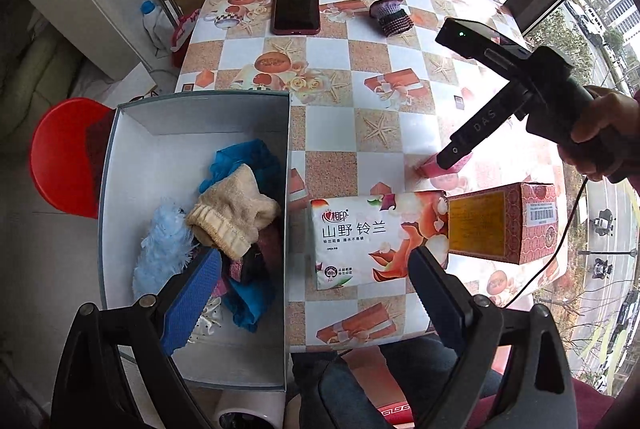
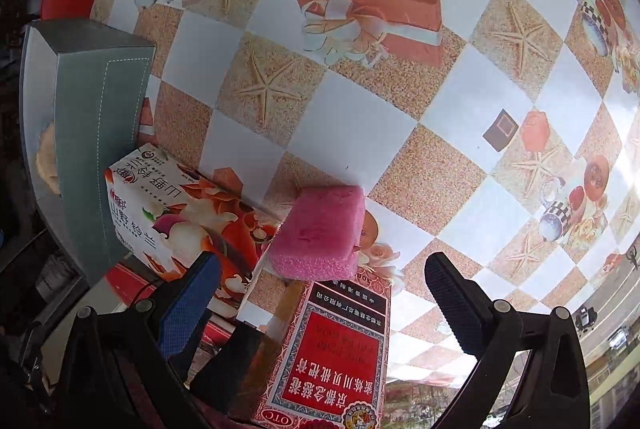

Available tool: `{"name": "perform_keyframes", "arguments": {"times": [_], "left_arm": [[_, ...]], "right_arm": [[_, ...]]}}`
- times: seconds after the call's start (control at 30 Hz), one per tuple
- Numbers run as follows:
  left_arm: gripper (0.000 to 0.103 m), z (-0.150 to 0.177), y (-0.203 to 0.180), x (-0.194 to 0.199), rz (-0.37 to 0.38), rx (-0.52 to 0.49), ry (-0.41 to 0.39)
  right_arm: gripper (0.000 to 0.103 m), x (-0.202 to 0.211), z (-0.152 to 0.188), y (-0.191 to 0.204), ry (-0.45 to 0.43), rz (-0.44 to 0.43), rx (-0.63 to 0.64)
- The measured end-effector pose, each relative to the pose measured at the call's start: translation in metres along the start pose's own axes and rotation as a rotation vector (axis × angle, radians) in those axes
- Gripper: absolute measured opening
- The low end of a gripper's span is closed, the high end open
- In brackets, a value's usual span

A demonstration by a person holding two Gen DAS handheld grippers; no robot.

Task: Organize soft objects
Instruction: 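Grasp the striped knit hat with the left gripper while the right gripper grasps the pink foam sponge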

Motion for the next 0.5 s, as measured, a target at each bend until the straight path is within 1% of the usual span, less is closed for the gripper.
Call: {"name": "perform_keyframes", "arguments": {"times": [0.07, 0.1, 0.17, 0.2, 0.27, 0.33, 0.43, 0.47, 0.5], "left_arm": [[0.096, -0.003, -0.008, -0.004, -0.011, 0.006, 0.017], [0.096, -0.005, -0.012, -0.005, -0.016, 0.007, 0.024], [0.096, -0.010, -0.020, -0.008, -0.027, -0.001, 0.036], [0.096, -0.013, -0.024, -0.008, -0.030, -0.008, 0.038], [0.096, -0.023, -0.032, -0.009, -0.032, -0.031, 0.036], [0.096, -0.037, -0.041, -0.011, -0.033, -0.062, 0.031], [0.096, -0.064, -0.056, -0.017, -0.020, -0.104, 0.037], [0.096, -0.075, -0.061, -0.020, -0.012, -0.118, 0.040], [0.096, -0.086, -0.068, -0.023, -0.003, -0.132, 0.041]], "right_arm": [[0.102, -0.021, -0.010, -0.004, 0.080, 0.000, 0.026], [0.102, -0.030, -0.013, -0.008, 0.111, 0.020, 0.032], [0.102, -0.040, -0.013, -0.021, 0.138, 0.085, 0.031], [0.102, -0.040, -0.011, -0.032, 0.125, 0.112, 0.012], [0.102, -0.032, -0.003, -0.060, 0.070, 0.137, -0.050], [0.102, -0.020, 0.013, -0.098, -0.001, 0.147, -0.142], [0.102, -0.002, 0.046, -0.167, -0.106, 0.188, -0.352], [0.102, 0.004, 0.060, -0.187, -0.148, 0.179, -0.418], [0.102, 0.010, 0.073, -0.200, -0.201, 0.143, -0.457]]}}
Point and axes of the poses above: each gripper's, at about its wrist camera, not at the fingertips, and x roughly against the way its jaws point, y to its left, z to its underside, the point moved 1 cm from there along -x, roughly the way its jaws point, and after that the axes turned 10 degrees about -z, right-handed, at the moved point
